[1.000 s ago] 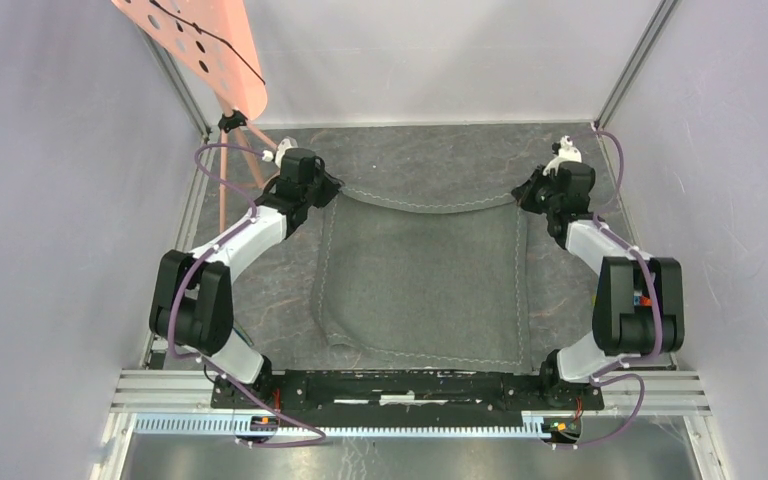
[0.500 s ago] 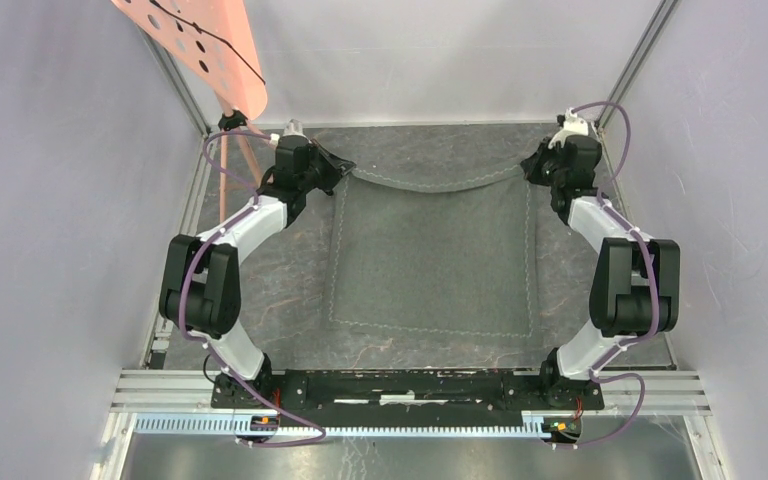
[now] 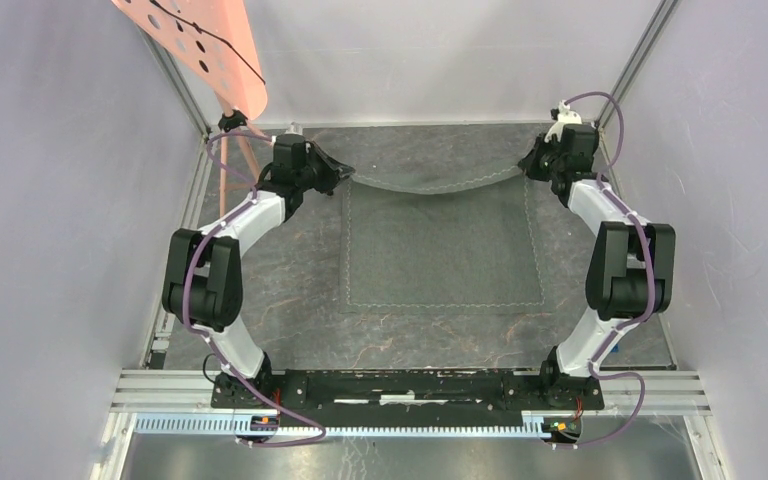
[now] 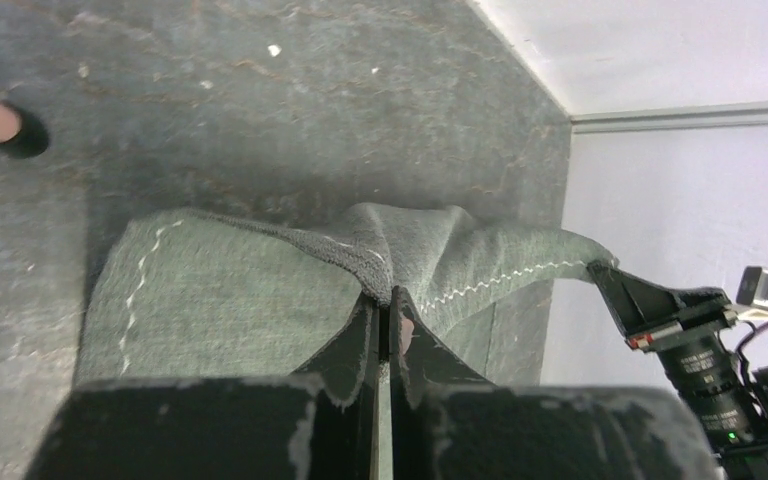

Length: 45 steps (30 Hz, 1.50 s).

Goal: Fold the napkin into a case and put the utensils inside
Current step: Fold and flatten the napkin at the center of the board.

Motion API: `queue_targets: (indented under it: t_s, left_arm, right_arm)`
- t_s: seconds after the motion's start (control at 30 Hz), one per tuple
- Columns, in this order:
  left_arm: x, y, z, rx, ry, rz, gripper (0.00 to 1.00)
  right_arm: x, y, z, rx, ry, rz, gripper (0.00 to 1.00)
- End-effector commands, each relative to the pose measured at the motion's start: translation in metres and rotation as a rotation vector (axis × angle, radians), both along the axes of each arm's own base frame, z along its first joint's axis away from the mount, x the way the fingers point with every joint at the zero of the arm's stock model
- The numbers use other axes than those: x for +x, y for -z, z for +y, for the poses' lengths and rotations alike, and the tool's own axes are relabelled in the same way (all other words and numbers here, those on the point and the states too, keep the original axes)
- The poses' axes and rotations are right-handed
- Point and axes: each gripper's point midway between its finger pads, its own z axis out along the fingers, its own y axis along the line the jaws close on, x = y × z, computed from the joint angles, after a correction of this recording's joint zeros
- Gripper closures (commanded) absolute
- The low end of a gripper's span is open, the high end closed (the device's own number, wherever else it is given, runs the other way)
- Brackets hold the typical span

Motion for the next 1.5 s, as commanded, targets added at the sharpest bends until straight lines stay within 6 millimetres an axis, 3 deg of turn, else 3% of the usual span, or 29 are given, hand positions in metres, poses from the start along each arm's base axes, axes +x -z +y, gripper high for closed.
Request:
queue_targets:
  t_s: [0.0,0.2,0.4,0.67,0.87,1.47]
  left_arm:
    - [-0.026,0.001,0.005,0.025,0.037,0.125,0.98]
    - [-0.105,0.023,0.005,0.029,0.121,0.253,0.98]
    - [-0.190,0.060,0.012,0.101,0.158,0.331,0.98]
    - [-0.266,0.112,0.005,0.105,0.232,0.427,0.98]
    - [-0.275,0.119,0.014,0.156,0.206,0.416,0.98]
    - [-0.266,0.144,0.008,0.205,0.229,0.479,0.98]
  right_arm:
    - [-0.047,-0.003,0.011,0.051,-0.023,0.110,0.99]
    - [-0.144,0.038,-0.002,0.022,0.105,0.329,0.99]
    - [-0.221,0.070,0.008,0.044,0.094,0.429,0.99]
    - [-0.272,0.090,-0.014,-0.058,0.200,0.443,0.99]
    - [-0.288,0.100,-0.020,-0.076,0.243,0.449,1.00]
    - [-0.297,0.123,-0.024,-0.073,0.294,0.497,1.00]
